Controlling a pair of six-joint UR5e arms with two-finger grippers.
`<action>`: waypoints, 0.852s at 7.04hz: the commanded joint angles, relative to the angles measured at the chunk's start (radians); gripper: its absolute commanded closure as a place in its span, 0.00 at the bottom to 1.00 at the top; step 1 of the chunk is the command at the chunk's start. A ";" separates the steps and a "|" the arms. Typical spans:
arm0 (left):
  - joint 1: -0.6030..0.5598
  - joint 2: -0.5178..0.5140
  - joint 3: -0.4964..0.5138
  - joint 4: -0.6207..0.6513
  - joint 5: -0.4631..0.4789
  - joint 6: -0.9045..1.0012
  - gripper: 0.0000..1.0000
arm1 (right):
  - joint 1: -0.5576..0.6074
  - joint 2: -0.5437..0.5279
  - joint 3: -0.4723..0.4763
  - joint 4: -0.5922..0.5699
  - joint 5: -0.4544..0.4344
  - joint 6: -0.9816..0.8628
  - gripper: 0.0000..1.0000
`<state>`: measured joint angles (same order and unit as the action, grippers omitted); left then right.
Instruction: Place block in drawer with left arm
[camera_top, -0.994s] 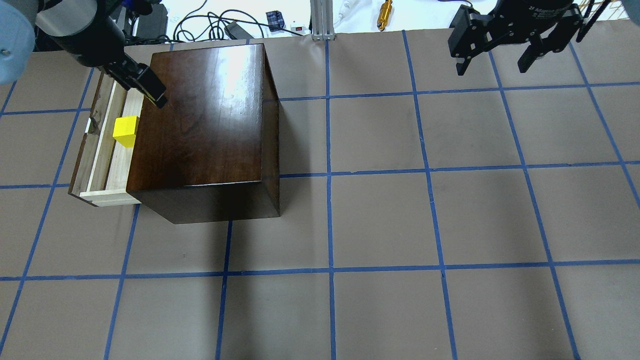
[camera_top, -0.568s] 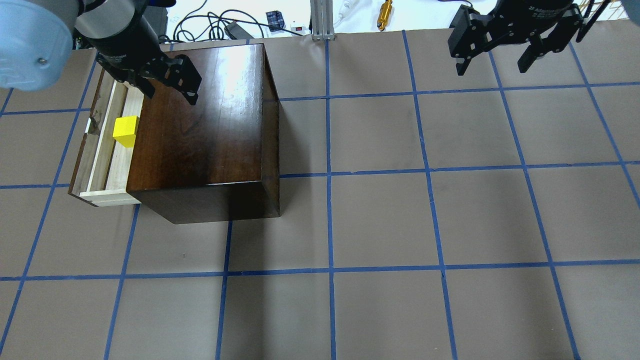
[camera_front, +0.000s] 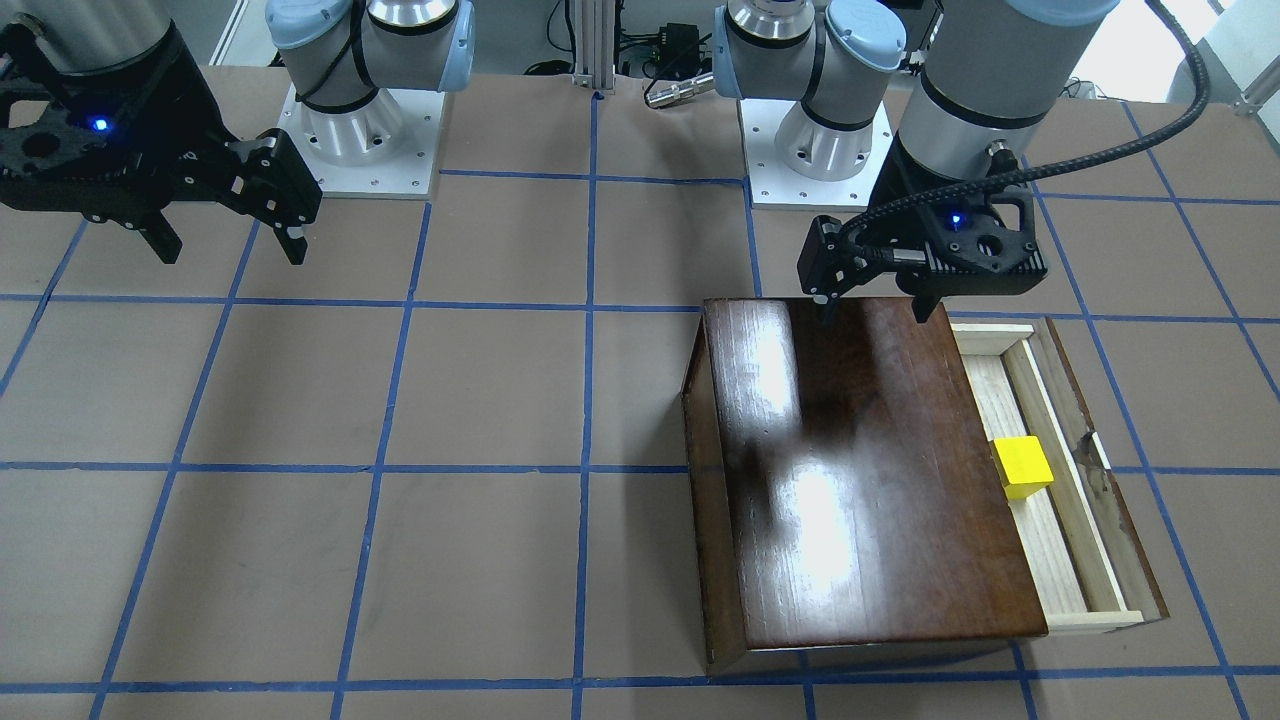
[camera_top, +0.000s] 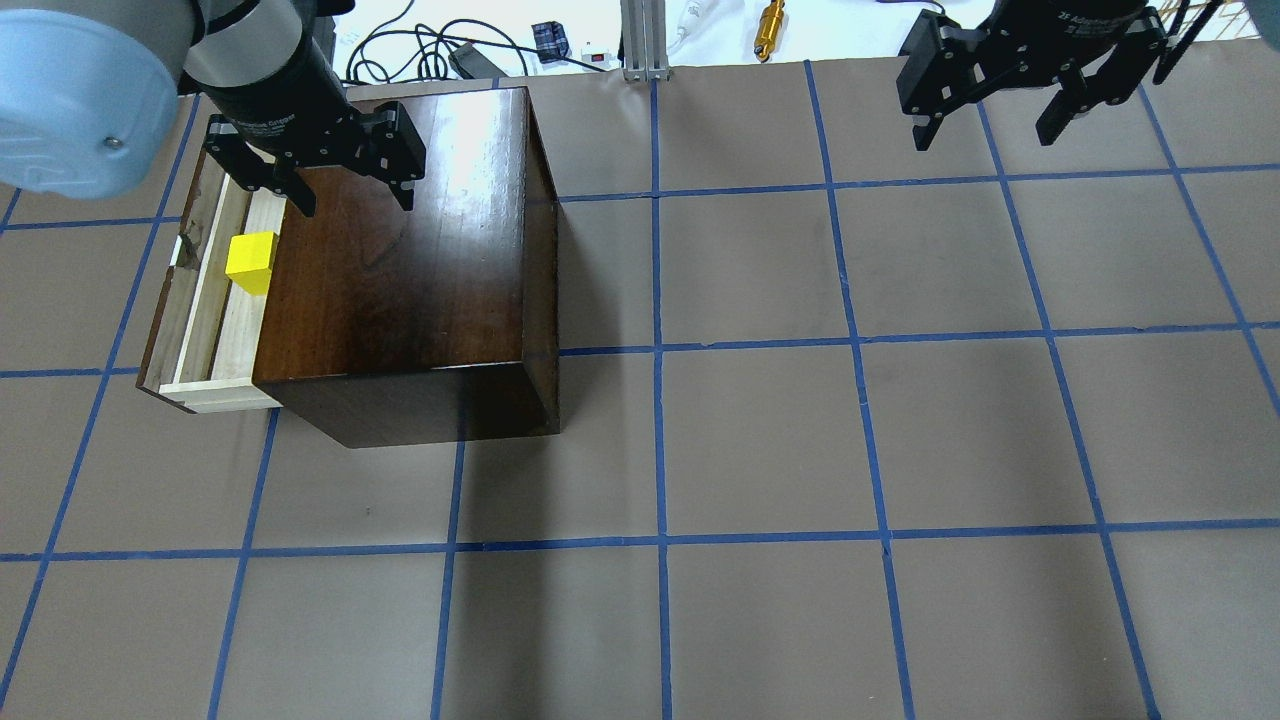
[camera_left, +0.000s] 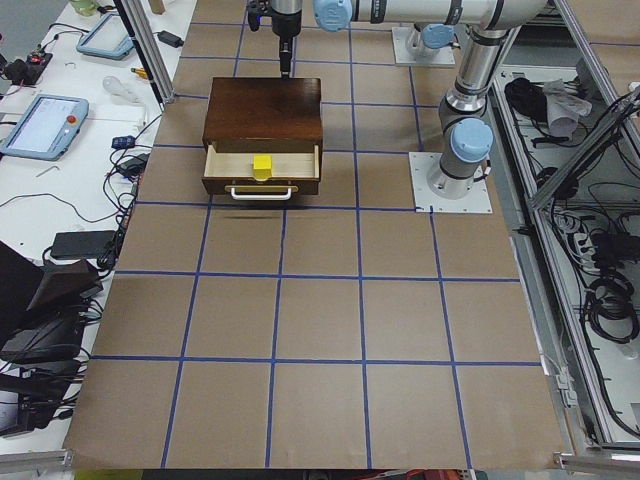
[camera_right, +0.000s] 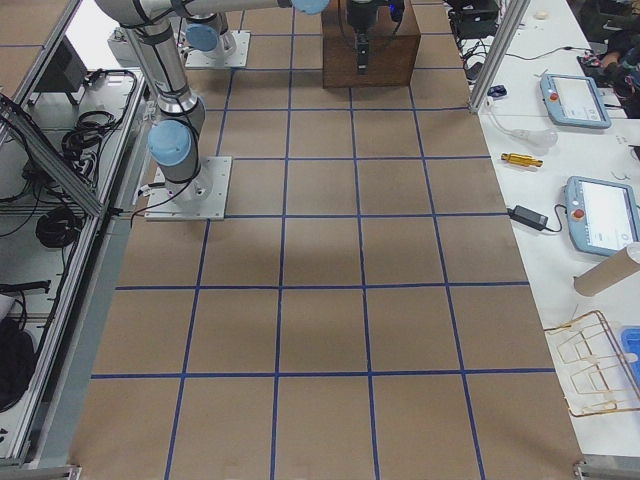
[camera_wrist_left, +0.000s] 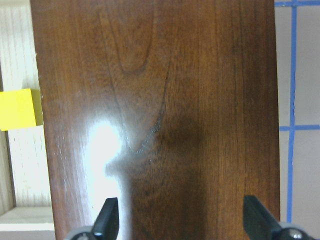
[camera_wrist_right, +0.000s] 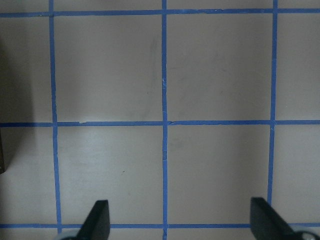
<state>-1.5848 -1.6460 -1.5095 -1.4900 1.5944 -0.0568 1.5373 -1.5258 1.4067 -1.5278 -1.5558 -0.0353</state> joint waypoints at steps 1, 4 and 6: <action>0.008 0.005 0.008 -0.018 0.019 -0.003 0.11 | 0.000 0.001 0.000 0.000 0.000 0.000 0.00; 0.006 0.006 0.005 -0.016 0.015 0.000 0.11 | 0.000 -0.001 0.000 0.000 0.000 0.000 0.00; 0.006 0.006 0.006 -0.016 0.015 0.000 0.11 | 0.000 0.001 0.000 0.000 -0.001 0.000 0.00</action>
<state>-1.5784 -1.6404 -1.5046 -1.5055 1.6090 -0.0568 1.5375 -1.5254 1.4067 -1.5279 -1.5557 -0.0353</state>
